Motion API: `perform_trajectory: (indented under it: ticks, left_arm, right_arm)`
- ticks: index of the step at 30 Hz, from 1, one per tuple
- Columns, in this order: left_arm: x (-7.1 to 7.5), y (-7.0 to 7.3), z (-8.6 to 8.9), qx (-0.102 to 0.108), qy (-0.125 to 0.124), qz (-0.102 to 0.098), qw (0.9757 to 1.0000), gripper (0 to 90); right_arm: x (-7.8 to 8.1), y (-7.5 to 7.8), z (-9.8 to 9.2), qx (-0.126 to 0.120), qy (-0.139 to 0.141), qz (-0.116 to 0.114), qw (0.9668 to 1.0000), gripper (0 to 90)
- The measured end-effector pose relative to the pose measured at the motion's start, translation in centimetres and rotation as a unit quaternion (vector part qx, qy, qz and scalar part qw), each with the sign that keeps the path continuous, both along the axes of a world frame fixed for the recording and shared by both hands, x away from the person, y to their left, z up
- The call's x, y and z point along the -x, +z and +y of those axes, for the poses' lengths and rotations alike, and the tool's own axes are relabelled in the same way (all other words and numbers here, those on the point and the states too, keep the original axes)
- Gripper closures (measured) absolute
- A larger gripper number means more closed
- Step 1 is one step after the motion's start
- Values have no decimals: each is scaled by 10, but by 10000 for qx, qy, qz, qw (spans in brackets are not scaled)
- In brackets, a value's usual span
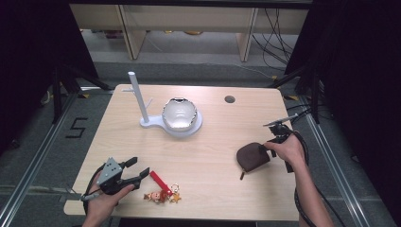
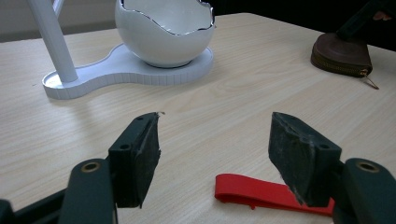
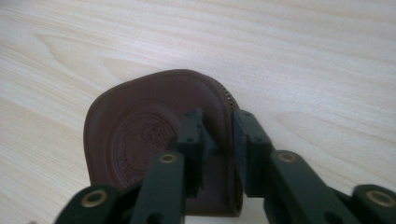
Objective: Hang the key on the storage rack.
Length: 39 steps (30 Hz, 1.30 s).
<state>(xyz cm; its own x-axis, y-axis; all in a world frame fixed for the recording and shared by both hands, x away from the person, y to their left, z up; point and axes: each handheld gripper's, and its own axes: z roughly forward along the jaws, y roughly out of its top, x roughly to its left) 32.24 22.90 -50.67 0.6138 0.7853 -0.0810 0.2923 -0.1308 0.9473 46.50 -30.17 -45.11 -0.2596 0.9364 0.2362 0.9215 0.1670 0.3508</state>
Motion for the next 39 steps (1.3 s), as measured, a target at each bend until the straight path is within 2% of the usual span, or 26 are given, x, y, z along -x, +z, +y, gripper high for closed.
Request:
perform_trajectory:
  ticks: [1, 2, 3, 6, 9, 13, 15, 16, 17, 20, 21, 26, 27, 30, 33, 35, 36, 37, 38, 39]
  left_arm:
    - [0, 0, 0, -7, -17, 2, 10000, 333]
    - [0, 0, -1, -16, -13, 7, 10000, 332]
    - [0, 0, -1, -16, -14, 3, 10000, 332]
    - [0, 0, 0, -23, -12, 9, 10000, 332]
    - [0, 0, 0, -22, 8, 10, 10000, 332]
    - [1, 0, 0, -24, 5, 14, 10000, 332]
    - [1, 0, 1, -26, 13, 17, 10000, 332]
    - [1, 0, 1, -26, 13, 17, 10000, 332]
    - [1, 0, 1, -31, 19, 14, 10000, 333]
    - [1, 0, 1, -29, 21, 15, 10000, 333]
    - [1, 0, 1, -27, 19, 15, 10000, 332]
    - [1, -1, 1, -7, 13, 18, 10000, 333]
    - [1, -1, 1, -5, 12, 18, 10000, 333]
    - [1, -1, 2, -12, 23, 13, 10000, 332]
    - [0, -1, 2, 47, -10, -15, 10000, 332]
    - [1, -1, 2, -8, 22, 11, 10000, 332]
    - [0, -1, 2, 47, -6, -14, 10000, 332]
    - [0, -2, 2, 56, -9, -17, 10000, 332]
    - [1, -1, 2, 63, 1, -9, 10000, 332]
    - [1, -1, 2, 72, 4, -12, 10000, 332]
  right_arm:
    - [2, 4, 0, 142, 26, -22, 9999, 788]
    - [2, 6, 2, 154, 28, 2, 9999, 793]
    - [2, 7, 2, 146, 126, -50, 9998, 805]
    - [3, 11, 4, 122, 142, -81, 9998, 825]
    - [8, 22, 9, 115, 276, -223, 9993, 846]
    - [13, 32, 17, 151, 295, -299, 9990, 859]
    - [15, 36, 21, 163, 456, -464, 9978, 864]
    - [15, 36, 21, 163, 456, -464, 9978, 864]
    - [18, 42, 24, 178, 671, -736, 9949, 870]
    - [20, 47, 27, 170, 661, -862, 9939, 875]
    - [23, 52, 29, 296, 731, -1088, 9909, 879]
    - [26, 59, 36, 316, 812, -1285, 9879, 882]
    - [28, 62, 39, 205, 898, -1377, 9862, 882]
    - [29, 66, 42, 152, 924, -1513, 9840, 882]
    - [31, 73, 46, 178, 887, -1711, 9811, 882]
    - [32, 77, 48, 235, 888, -1847, 9785, 882]
    - [33, 80, 50, 355, 862, -1841, 9785, 882]
    - [33, 81, 51, 353, 908, -1972, 9755, 882]
    - [34, 83, 52, 347, 919, -1975, 9754, 882]
    - [35, 85, 55, 290, 810, -1949, 9770, 882]
